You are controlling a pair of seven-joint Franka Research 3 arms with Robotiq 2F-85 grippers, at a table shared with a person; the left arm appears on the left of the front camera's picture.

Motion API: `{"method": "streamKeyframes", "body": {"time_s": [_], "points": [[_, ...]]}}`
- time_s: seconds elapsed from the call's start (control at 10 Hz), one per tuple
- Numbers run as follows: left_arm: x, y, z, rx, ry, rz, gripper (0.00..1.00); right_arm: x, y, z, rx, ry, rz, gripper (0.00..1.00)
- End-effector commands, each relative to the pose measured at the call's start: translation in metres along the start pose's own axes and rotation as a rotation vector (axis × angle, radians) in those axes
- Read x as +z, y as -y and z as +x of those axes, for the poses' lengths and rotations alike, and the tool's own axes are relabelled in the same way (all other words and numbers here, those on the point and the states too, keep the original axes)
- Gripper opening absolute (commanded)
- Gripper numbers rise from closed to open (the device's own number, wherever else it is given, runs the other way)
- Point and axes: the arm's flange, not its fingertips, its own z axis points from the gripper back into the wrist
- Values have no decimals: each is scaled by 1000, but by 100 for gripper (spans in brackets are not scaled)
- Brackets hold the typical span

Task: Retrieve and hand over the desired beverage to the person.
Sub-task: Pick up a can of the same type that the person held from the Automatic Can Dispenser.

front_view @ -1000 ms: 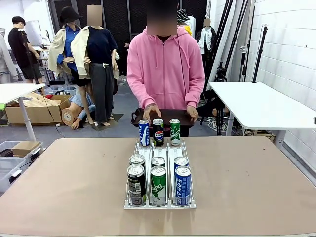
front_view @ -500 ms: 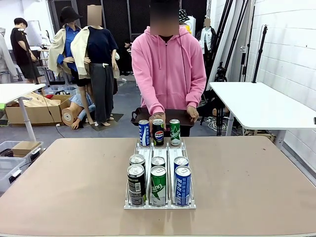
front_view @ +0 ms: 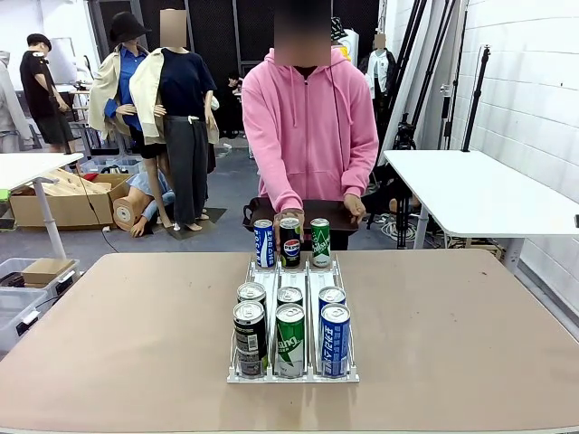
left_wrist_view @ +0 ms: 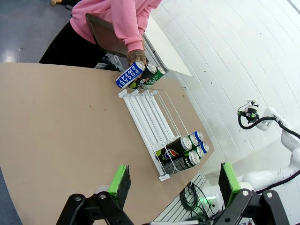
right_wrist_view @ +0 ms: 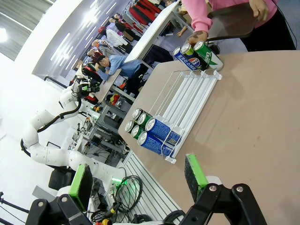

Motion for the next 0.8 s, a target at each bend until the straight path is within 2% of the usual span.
{"method": "streamKeyframes", "body": {"time_s": [0.0,0.7], "points": [[1,1,0,3,10,-10,100,-2,1,-2,5,13,18,100],[1,1,0,3,10,-10,100,-2,1,-2,5,13,18,100]]}}
